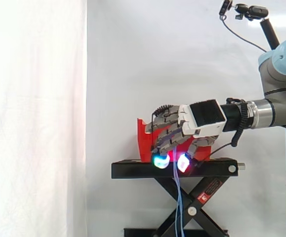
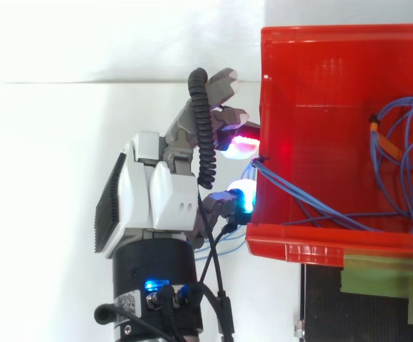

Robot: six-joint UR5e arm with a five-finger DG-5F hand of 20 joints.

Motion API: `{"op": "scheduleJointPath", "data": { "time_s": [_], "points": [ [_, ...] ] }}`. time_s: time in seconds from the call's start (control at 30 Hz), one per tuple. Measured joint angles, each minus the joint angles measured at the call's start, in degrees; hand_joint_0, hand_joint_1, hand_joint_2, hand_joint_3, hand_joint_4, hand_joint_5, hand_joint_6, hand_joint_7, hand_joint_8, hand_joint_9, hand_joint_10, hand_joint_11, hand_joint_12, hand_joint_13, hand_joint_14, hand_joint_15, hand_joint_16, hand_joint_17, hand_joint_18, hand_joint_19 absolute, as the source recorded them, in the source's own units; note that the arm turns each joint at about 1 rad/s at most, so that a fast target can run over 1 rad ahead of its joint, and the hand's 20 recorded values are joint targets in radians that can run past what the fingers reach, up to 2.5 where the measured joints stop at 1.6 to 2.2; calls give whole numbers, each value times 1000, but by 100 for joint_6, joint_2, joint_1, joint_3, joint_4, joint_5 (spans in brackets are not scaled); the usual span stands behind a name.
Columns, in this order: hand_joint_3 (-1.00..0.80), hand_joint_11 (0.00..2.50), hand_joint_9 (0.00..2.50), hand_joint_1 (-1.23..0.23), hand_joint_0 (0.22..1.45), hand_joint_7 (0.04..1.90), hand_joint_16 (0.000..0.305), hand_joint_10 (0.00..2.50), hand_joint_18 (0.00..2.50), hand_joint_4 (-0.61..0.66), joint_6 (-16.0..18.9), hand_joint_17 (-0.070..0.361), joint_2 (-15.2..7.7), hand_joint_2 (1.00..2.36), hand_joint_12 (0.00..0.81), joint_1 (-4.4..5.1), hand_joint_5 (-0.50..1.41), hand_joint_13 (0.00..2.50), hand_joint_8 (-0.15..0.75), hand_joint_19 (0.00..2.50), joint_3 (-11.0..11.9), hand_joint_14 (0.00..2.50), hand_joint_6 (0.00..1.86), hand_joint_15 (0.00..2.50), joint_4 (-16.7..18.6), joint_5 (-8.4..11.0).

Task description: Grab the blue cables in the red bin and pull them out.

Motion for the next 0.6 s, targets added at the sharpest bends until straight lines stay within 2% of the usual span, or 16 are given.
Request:
{"op": "scheduleJointPath", "data": {
  "time_s": [0.17, 0.6],
  "points": [
    [-1000, 479, 870, -1014, 825, 792, 52, 20, 516, 164, 0, 117, 0, 1000, 354, -1, 878, 552, 265, 488, -2, 13, 12, 304, 17, -4],
    [-1000, 484, 876, -1014, 826, 794, 52, 18, 518, 169, 0, 117, -5, 1000, 356, 2, 879, 554, 265, 489, -4, 13, 10, 306, 22, 0]
  ]
}}
